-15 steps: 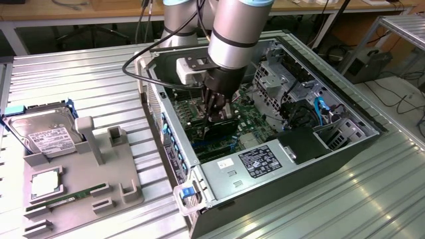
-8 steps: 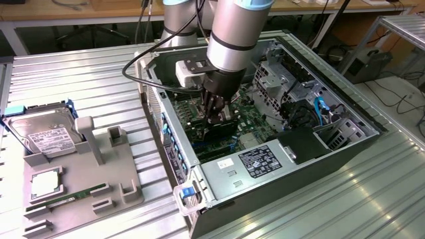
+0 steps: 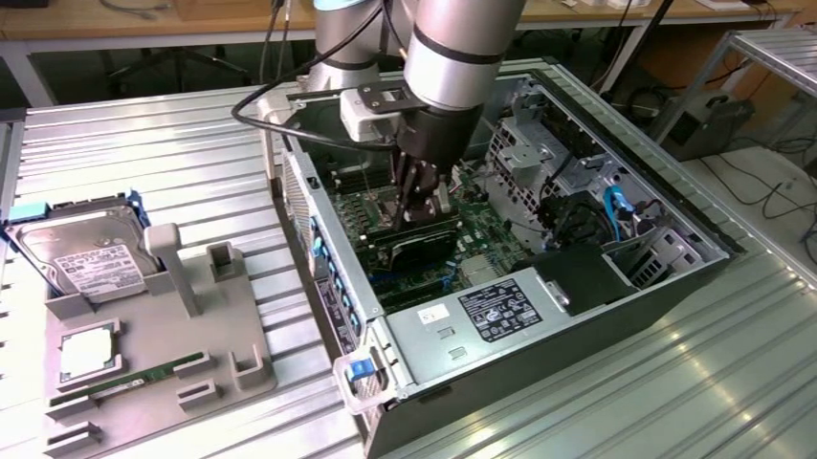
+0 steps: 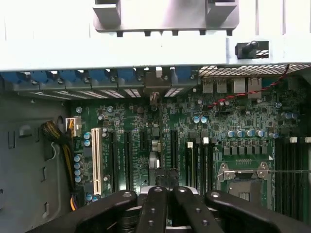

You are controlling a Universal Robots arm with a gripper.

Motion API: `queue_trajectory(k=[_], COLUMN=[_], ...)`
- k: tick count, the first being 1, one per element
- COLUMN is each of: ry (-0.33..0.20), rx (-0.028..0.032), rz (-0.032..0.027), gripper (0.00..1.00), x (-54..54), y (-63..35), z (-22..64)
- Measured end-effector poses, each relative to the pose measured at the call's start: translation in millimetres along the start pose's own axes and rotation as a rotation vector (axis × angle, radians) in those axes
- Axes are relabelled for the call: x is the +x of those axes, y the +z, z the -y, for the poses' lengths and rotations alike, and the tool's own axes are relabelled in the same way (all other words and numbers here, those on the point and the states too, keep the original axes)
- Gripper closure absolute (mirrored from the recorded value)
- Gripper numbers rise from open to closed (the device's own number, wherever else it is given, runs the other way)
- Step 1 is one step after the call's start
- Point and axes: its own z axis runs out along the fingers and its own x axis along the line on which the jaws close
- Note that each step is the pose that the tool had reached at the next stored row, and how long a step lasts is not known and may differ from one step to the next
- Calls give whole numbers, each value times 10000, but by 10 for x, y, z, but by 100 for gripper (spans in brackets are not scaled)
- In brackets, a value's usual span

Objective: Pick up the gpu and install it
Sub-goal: 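Press down on the gpu until it lock into place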

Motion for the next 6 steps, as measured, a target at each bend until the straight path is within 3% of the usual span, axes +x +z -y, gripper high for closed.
queue_trajectory(k=[6], ry=[0], rx=[0], rz=[-1], gripper=[89], x=[0], y=[0], z=[0])
